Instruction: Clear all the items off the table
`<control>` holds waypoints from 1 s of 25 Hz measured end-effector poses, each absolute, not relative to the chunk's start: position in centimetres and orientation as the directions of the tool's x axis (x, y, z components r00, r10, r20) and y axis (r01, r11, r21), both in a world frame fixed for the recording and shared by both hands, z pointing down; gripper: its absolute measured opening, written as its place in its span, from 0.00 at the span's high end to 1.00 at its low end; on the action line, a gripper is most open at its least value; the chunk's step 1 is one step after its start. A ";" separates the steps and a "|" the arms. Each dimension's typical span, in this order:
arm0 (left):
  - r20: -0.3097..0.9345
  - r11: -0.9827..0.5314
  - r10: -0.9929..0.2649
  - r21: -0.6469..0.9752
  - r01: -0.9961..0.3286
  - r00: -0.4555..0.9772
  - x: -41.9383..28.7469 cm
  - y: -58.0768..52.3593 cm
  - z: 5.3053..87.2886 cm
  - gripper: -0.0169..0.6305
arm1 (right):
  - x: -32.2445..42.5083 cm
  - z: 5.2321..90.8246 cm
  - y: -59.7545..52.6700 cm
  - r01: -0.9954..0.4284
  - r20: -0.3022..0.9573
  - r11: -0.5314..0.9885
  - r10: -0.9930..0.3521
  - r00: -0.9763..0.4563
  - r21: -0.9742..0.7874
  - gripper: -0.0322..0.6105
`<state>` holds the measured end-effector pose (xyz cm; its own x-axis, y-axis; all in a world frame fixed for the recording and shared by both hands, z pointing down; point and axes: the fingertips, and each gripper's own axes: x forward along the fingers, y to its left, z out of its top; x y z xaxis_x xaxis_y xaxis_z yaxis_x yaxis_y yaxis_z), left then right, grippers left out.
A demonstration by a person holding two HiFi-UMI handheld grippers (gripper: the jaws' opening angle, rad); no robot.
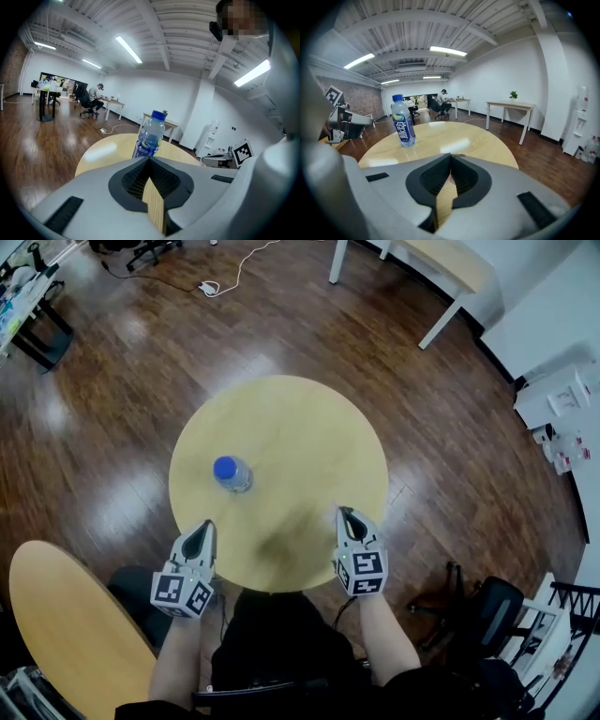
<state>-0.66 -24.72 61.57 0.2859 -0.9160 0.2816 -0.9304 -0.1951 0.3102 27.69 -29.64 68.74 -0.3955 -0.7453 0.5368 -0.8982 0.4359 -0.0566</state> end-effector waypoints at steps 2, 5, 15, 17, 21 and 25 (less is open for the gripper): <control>0.309 -0.183 -0.908 0.318 -0.930 0.284 -0.5 -23.9 62.4 0.97 | 27.6 70.0 -29.0 -0.898 0.561 0.437 -0.730 -0.391 -0.058 0.95; 0.346 -0.173 -0.894 0.318 -0.932 0.284 -0.4 -22.8 63.6 0.97 | 27.2 71.6 -27.8 -0.892 0.590 0.447 -0.705 -0.394 -0.062 0.95; 0.333 -0.172 -0.899 0.330 -0.928 0.285 0.6 -22.0 62.6 0.97 | 27.3 72.4 -26.9 -0.879 0.609 0.475 -0.685 -0.400 -0.045 0.83; 0.321 -0.174 -0.904 0.330 -0.928 0.283 0.6 -22.0 62.0 0.97 | 27.4 71.3 -26.9 -0.876 0.594 0.482 -0.694 -0.407 -0.037 0.83; 0.261 -0.200 -0.922 0.312 -0.929 0.286 0.4 -22.9 59.8 0.97 | 27.8 67.9 -28.0 -0.878 0.537 0.478 -0.737 -0.410 -0.016 0.83; 0.191 -0.229 -0.936 0.304 -0.925 0.295 0.8 -24.0 56.8 0.97 | 28.8 62.9 -28.5 -0.883 0.442 0.470 -0.790 -0.425 -0.010 0.88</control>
<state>0.79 -24.05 56.77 0.2950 -0.9363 0.1906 -0.9246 -0.2294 0.3042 28.81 -28.49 62.95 -0.4252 -0.7896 0.4424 -0.8828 0.4696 -0.0103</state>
